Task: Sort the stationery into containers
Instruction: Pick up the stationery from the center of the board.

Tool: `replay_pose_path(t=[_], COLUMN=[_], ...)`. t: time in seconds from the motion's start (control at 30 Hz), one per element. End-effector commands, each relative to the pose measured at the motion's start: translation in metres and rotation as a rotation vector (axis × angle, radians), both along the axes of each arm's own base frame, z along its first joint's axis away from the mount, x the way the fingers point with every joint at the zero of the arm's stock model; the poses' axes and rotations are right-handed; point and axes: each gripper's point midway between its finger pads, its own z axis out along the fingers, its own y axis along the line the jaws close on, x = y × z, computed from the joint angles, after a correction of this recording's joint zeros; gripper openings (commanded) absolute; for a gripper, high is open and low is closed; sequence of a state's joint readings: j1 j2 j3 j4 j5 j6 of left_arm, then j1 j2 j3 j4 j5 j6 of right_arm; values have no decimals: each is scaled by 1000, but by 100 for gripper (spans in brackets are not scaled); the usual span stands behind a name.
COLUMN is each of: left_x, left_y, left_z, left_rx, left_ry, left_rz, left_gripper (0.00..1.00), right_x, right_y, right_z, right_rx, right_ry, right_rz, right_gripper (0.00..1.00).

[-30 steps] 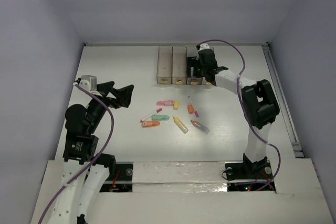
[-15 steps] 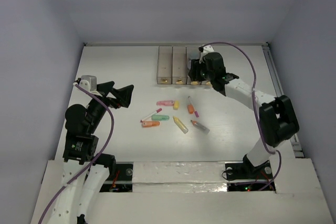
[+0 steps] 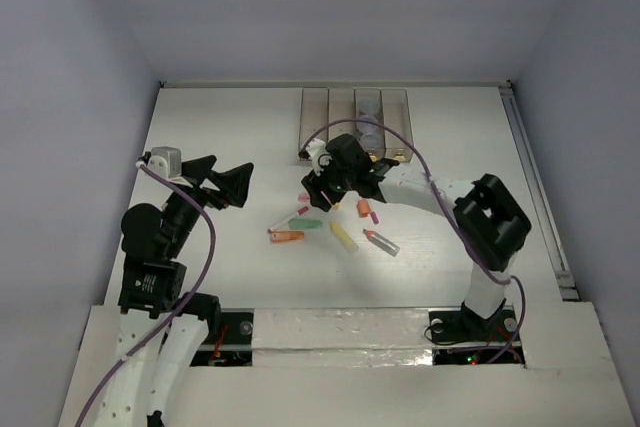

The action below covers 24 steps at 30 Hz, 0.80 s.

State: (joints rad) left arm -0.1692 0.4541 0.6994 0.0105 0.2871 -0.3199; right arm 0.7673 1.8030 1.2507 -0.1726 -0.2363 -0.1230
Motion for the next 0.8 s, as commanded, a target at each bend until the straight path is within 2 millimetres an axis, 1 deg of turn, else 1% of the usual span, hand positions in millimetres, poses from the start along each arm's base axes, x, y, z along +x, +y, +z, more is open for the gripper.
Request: replay_pose_path(t=[0.0,0.07,0.1,0.13,0.23,0.27,0.3,0.4,0.47,0.57,0.6,0.67,0.7,0.73,0.77], left_x=[-4,-4,-4,-4,-4,-4,-4,-4,-4,-4,-3,-4,-4,-3,-3], left_y=[-2,-2,-2,-2,-2,-1,-1,-1,-1,-1,-1,-1,-2,-1,-1], left_z=[11,11,11,11,10,11,11,11,11,11,10,11,10,11,10], left_rx=[-9,-7,-6,-7,-7,-6,-6,-4,-5,-4,-4,-4,-5,-4,-5], left_ry=[-50,-49,-53,-49,-48,-50,-50,-50,-52,-50,-49,-50,-48,-50,-48], left_rz=[-10,-10,-11,-10,-10,-10,-10,-9,-9,-9,-9,-9,-11,-9,-10], left_gripper=[99,99,99,99,99,99,99,99,99,99,99,99,99,99,99], right_x=[15,22,25,30,36,36,31,29,31,33,35,37,39,40,42], right_y=[-1,-2,-6,-4,-6,-5,-2,1,1,1,3,5,7,9,10], right_z=[-8,-15,-25,-24,-33,-34,-37,-46,-54,-61,-61,-62,-63,-62,-62], right_rx=[-109,-146,-184,-192,-230,-234,-236,-249,-268,-281,-275,-270,-267,-264,-261], right_ry=[-45,-57,-51,-65,-69,-67,-55,-34,-25,-21,-28,-35,-38,-43,-46], right_rz=[19,14,3,2,-2,2,22,44,47,47,47,49,49,49,51], right_gripper=[66,67,68,68,70,70,71,70,67,59,55,51,47,45,37])
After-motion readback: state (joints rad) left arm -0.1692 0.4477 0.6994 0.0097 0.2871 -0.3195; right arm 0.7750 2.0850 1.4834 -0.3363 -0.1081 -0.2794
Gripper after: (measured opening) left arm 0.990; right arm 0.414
